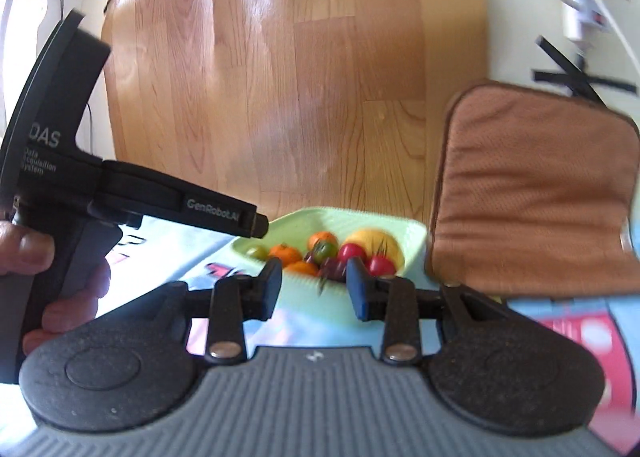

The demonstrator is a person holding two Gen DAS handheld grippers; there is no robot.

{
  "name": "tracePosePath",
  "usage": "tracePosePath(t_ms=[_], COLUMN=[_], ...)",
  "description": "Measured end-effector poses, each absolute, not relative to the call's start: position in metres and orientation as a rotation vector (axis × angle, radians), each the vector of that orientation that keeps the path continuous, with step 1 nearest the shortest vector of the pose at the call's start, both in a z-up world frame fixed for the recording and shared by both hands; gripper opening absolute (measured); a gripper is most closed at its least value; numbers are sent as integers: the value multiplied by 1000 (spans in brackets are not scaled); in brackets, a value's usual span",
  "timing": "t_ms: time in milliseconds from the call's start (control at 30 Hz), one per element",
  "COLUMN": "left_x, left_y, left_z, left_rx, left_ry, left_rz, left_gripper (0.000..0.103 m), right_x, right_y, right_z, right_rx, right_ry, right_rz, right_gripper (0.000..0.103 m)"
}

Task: Organize fruits

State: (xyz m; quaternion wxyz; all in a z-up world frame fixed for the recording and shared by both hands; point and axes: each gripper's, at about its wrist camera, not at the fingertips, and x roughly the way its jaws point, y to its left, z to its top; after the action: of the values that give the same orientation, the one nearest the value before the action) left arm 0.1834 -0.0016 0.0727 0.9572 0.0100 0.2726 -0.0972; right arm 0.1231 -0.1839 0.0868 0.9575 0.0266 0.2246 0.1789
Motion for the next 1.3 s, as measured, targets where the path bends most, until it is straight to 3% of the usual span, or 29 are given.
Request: tracePosePath(t_ms=[233, 300, 367, 400, 433, 733, 1300], left_x=[107, 89, 75, 66, 59, 22, 13], left_y=[3, 5, 7, 7, 7, 7, 4], left_z=[71, 71, 71, 71, 72, 77, 71], left_rx=[-3, -11, -13, -8, 3, 54, 99], left_ry=[547, 541, 527, 510, 495, 463, 464], left_rz=[-134, -119, -103, -91, -78, -9, 54], left_gripper=[59, 64, 83, 98, 103, 103, 103], right_x=[53, 40, 30, 26, 24, 11, 2], right_y=[-182, -181, -182, -182, -183, -184, -184], right_z=[87, 87, 87, 87, 88, 89, 92], right_rx=[119, 126, 146, 155, 167, 294, 292], right_ry=[495, 505, 515, 522, 529, 609, 570], right_rz=[356, 365, 367, 368, 365, 355, 335], right_gripper=[39, 45, 48, 48, 48, 48, 54])
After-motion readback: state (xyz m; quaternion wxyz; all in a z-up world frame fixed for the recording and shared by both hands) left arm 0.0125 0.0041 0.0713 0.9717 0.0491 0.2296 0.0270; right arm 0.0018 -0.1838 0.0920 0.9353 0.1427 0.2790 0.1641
